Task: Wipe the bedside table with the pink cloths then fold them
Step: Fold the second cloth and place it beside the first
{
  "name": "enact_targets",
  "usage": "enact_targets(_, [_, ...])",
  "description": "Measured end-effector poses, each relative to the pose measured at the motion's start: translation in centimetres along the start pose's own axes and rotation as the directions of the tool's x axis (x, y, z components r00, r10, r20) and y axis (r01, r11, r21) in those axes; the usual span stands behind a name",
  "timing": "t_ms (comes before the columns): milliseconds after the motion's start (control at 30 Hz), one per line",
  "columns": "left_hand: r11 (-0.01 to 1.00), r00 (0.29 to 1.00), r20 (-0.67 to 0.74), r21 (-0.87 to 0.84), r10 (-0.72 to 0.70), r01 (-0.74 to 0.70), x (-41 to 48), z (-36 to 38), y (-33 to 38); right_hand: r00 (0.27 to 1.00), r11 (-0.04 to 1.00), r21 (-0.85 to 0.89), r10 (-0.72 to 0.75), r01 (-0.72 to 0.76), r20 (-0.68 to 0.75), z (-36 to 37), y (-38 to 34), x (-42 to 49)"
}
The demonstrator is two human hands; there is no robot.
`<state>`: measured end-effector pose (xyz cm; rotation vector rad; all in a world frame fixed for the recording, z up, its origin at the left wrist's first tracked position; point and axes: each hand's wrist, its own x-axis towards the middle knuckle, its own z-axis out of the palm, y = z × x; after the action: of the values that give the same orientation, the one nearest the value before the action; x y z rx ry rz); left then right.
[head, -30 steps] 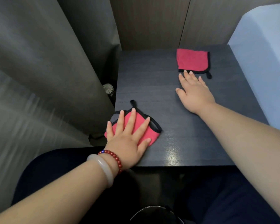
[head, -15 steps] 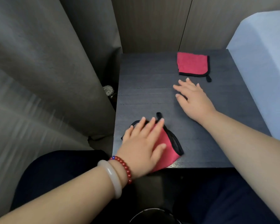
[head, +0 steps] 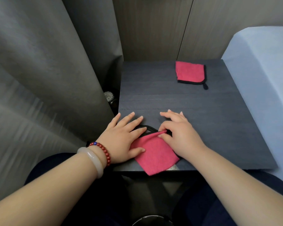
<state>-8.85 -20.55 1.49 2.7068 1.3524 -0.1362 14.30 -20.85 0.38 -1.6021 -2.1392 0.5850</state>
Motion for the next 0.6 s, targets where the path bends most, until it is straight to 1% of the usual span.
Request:
enact_targets(67, [0.998,1.000,-0.024,-0.053,-0.014,0.013,0.6,-0.5,0.1,0.995,1.000,0.013,0.030,-0.029,-0.097,-0.7,0.2,0.1])
enact_targets(167, [0.992,0.998,-0.068,-0.129,-0.010,0.001,1.8,-1.0,0.4,0.963,0.995,0.053,0.096,-0.086,-0.251,-2.6,0.6,0.7])
enact_targets(233, [0.985,0.996,-0.087,-0.171,-0.005,-0.010,2.5,-1.2,0.5,0.942,0.986,0.090,0.158,-0.137,-0.297,-3.9,0.9,1.1])
enact_targets(333, [0.991,0.993,-0.115,-0.132,-0.001,-0.014,3.2,-1.6,0.4,0.922,0.977,0.121,0.206,-0.176,-0.328,-5.6,1.4,1.3])
enact_targets(400, [0.990,0.986,-0.162,-0.142,-0.031,0.007,3.6,-1.9,0.2,0.918,0.982,0.094,0.184,-0.162,-0.350,-6.6,1.8,1.4])
enact_targets(500, [0.976,0.976,-0.193,-0.206,-0.106,0.065,4.1,-3.0,-0.6,0.899,0.987,-0.055,0.112,-0.149,-0.424,-7.8,2.5,1.6])
enact_targets(600, [0.970,0.937,-0.292,-0.201,-0.192,0.137,4.9,-5.7,-1.3,0.869,0.982,-0.069,0.123,-0.177,-0.479,-9.2,2.6,2.4])
